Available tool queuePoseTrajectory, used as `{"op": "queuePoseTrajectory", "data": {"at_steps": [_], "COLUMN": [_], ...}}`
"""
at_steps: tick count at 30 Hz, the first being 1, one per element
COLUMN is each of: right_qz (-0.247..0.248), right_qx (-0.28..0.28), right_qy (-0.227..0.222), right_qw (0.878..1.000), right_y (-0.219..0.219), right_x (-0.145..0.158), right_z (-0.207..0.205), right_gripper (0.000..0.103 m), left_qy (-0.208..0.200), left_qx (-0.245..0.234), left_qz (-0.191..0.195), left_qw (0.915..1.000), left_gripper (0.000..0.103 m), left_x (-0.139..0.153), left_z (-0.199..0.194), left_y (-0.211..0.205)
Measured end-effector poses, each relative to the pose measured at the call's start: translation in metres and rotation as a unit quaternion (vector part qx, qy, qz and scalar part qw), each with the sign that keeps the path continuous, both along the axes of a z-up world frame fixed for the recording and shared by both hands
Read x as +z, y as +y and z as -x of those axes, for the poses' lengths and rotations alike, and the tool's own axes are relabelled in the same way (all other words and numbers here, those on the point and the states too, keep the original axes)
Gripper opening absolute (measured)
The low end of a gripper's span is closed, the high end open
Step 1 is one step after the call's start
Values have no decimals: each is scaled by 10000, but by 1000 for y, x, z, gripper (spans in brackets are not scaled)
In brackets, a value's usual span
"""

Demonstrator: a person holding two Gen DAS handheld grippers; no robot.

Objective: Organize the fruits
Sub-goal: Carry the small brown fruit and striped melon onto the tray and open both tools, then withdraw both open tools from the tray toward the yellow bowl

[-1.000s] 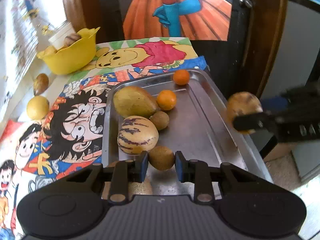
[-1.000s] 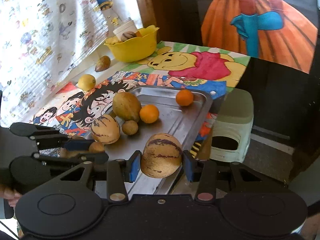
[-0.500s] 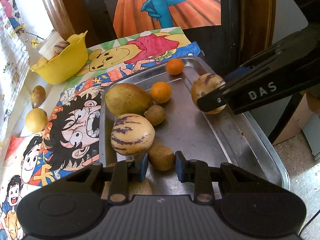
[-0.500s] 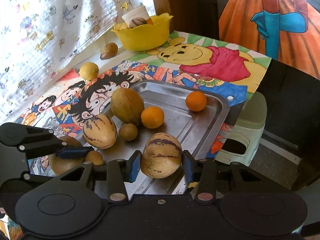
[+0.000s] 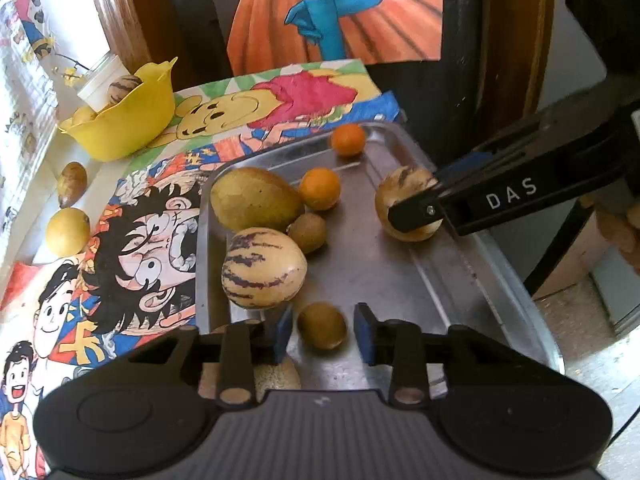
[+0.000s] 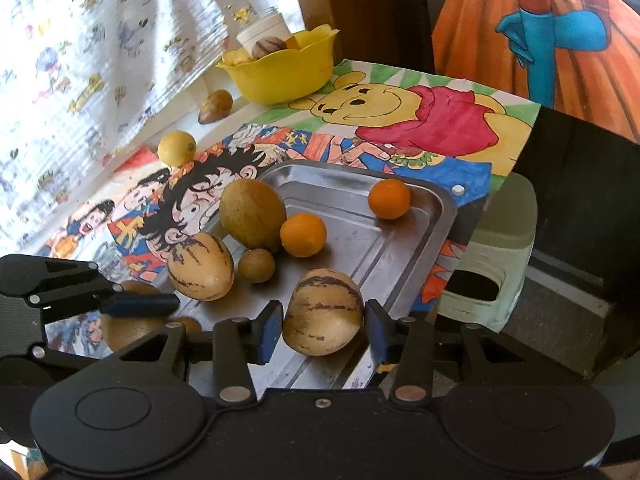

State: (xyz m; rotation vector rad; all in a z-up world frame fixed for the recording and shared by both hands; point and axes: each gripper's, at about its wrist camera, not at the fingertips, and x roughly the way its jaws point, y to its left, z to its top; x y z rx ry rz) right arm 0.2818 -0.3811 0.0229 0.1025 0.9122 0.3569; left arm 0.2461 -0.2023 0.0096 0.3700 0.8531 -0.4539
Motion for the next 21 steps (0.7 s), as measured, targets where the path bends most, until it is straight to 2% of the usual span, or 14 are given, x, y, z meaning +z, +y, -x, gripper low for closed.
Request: {"op": "queuePoseTrajectory", "data": {"at_steps": [3, 8, 10, 12, 16, 17, 19, 21], "right_qz": [-38, -209, -266, -350, -408, -428, -457, -446], "right_qx": [-73, -320, -422, -536, -700, -702, -670, -615], "right_qy": [-2, 12, 19, 63, 317, 410, 590, 791], "right_qw": [10000, 9993, 9988, 9979, 9962, 9958, 9950, 9940], "right_y": [-3, -9, -11, -12, -6, -4, 1, 7], "right_x": [3, 10, 14, 19, 26, 28, 32, 36], "right_z": [6, 22, 29, 37, 51, 54, 58, 62], "right_gripper": [54, 59, 62, 65, 75, 80, 87, 93], "left_qy": [-233, -329, -322, -293, 13, 139, 391, 667], "left_qx": [0, 247, 463, 675, 1020, 1117, 1299, 1491], "left_qz": [144, 391, 423, 442, 435, 429, 462, 523], "left_qw": [9996, 9984, 9975, 9963, 9938, 9927, 9897, 9852], "left_gripper": [56, 61, 73, 80, 89, 91, 100, 102], "left_x": [11, 26, 29, 32, 34, 34, 35, 34], "left_z": [5, 5, 5, 3, 0, -1, -1, 0], "left_y": [8, 29, 40, 52, 77, 83, 94, 105]}}
